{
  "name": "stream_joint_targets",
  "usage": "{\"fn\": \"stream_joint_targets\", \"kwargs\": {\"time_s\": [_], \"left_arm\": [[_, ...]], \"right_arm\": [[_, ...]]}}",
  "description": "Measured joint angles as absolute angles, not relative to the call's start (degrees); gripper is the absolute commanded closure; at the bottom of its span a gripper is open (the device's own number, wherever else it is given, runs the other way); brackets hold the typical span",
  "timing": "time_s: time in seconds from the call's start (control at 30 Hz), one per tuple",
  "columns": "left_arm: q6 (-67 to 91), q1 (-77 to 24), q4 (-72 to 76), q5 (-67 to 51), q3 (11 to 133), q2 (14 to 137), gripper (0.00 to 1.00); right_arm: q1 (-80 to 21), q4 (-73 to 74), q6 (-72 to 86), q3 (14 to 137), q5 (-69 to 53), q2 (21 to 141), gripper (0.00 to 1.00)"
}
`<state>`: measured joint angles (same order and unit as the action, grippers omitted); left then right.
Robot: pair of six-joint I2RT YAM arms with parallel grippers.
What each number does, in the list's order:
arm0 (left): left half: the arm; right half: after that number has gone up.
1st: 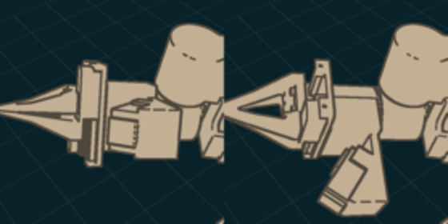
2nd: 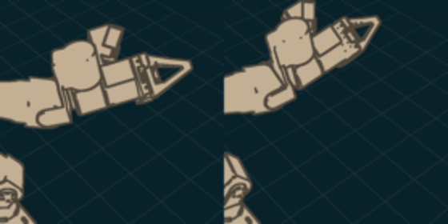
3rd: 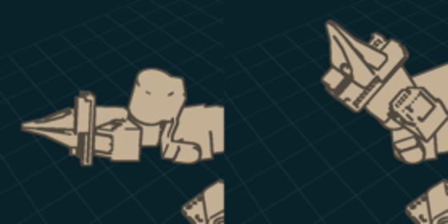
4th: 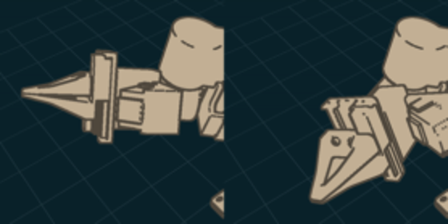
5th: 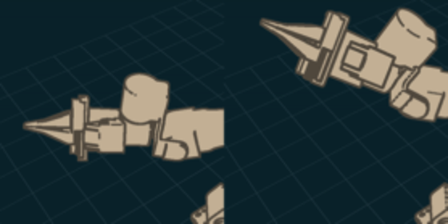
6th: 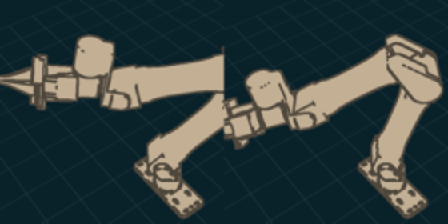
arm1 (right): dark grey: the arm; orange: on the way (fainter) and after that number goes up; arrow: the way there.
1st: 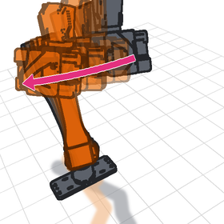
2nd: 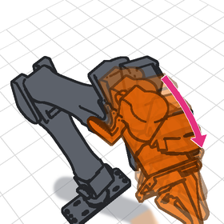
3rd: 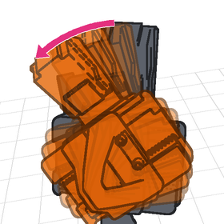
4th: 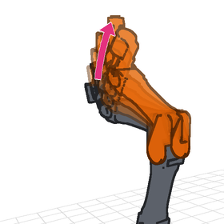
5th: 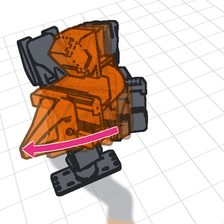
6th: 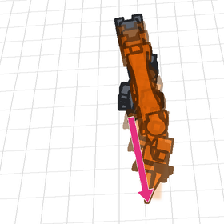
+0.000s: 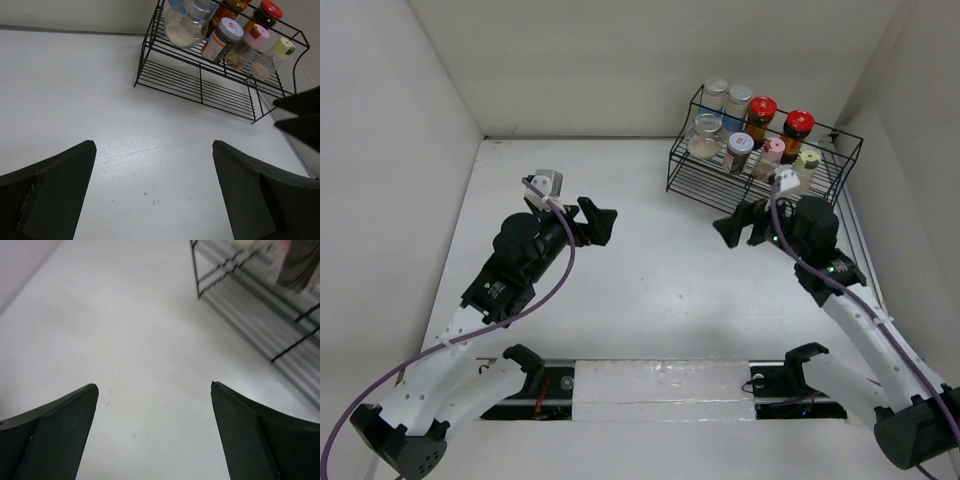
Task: Organize the condiment bottles
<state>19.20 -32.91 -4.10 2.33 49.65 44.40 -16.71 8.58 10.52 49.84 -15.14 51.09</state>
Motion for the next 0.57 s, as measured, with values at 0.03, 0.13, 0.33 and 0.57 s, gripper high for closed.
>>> {"fn": "stream_joint_targets", "kwargs": {"time_s": [0.03,0.13,0.33,0.57], "left_arm": [[19.2,-32.9,-4.1,2.6,49.6,44.4,0.00],[19.4,-32.9,-4.1,3.6,49.6,44.3,0.00],[19.7,-32.9,-4.1,5.1,49.6,43.7,0.00],[19.7,-32.9,-4.1,5.3,49.6,43.1,0.00]], "right_arm": [[-17.8,8.8,10.5,47.3,-16.0,51.2,0.00],[-20.4,9.5,10.8,41.9,-16.9,52.3,0.00],[-25.5,8.6,11.6,37.4,-15.4,58.5,0.00],[-31.5,6.3,11.8,37.6,-11.4,63.3,0.00]]}}
